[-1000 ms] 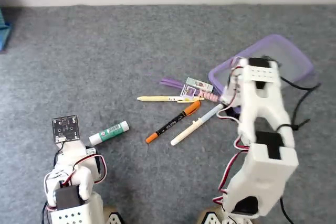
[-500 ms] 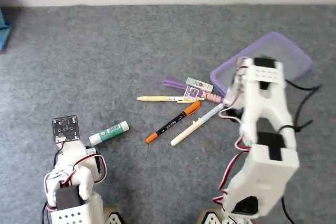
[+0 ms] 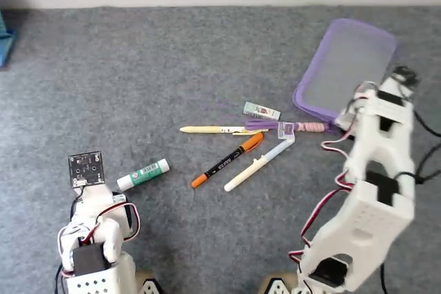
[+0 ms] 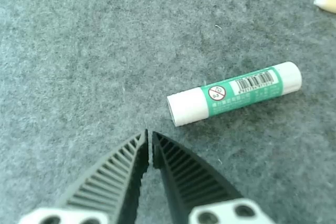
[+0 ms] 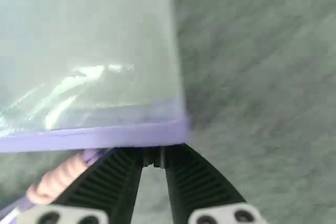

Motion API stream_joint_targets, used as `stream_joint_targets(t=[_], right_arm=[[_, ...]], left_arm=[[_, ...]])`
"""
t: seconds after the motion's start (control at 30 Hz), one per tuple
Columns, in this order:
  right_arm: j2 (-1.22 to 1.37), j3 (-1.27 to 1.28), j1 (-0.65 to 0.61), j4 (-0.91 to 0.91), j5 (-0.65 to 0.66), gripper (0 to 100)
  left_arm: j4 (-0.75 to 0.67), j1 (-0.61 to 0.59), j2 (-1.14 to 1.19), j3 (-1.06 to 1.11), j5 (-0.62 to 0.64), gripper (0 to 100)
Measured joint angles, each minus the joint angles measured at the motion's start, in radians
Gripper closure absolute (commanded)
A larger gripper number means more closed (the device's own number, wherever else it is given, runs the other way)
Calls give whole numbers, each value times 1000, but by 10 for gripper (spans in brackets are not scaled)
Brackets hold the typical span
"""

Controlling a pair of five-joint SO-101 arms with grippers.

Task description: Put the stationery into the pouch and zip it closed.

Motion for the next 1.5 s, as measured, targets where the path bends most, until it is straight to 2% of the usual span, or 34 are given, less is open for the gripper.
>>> stream_joint_targets(t=[0.1,0.2,0.37,0.5,0.8,1.23,1.43,1.5], right_arm=[[2,-37,21,41,15,987],[-31,-114,3,163,-3,975],[-61,-252,-137,407,-127,805],[-61,-284,-241,437,-239,706],[78,-290,-273,341,-305,790],[178,-293,-261,193,-305,794],[238,-328,-259,207,-305,801],[245,-344,-259,227,-305,857]], left_arm=[[0,0,0,0,0,986],[0,0,0,0,0,986],[0,0,0,0,0,986],[0,0,0,0,0,986],[0,0,0,0,0,986],[0,0,0,0,0,986],[0,0,0,0,0,986],[0,0,0,0,0,986]])
